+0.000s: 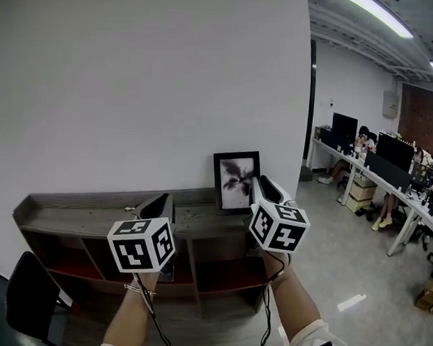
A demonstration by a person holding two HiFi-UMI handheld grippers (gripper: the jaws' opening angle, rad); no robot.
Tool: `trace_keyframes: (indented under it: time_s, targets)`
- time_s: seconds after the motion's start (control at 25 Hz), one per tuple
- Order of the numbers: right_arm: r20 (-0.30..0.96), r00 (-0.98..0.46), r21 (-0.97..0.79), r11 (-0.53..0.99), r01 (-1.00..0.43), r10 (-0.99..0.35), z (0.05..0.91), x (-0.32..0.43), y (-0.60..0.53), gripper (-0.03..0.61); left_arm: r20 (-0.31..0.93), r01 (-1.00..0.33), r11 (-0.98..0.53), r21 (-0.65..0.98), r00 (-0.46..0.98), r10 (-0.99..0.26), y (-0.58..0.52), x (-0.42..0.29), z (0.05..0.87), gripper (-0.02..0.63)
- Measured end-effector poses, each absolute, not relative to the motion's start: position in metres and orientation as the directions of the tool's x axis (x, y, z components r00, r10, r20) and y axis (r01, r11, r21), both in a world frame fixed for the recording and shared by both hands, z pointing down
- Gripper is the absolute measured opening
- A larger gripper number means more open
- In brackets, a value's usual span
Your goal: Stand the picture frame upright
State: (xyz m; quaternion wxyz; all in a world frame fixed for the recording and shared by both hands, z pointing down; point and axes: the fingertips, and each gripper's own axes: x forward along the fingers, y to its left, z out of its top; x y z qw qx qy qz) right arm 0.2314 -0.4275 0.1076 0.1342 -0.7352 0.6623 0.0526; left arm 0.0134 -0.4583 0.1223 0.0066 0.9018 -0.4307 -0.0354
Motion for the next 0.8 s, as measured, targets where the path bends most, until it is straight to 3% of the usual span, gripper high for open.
trace_keyframes:
  time_s: [0.8]
  targets:
    - [-0.092, 0.098, -0.110, -0.088, -0.990, -0.991, 0.117, 0.237, -0.462, 0.083, -0.013, -0.762, -0.645, 0.062, 0.645, -0.764, -0.480, 0.038, 0.122, 0.012]
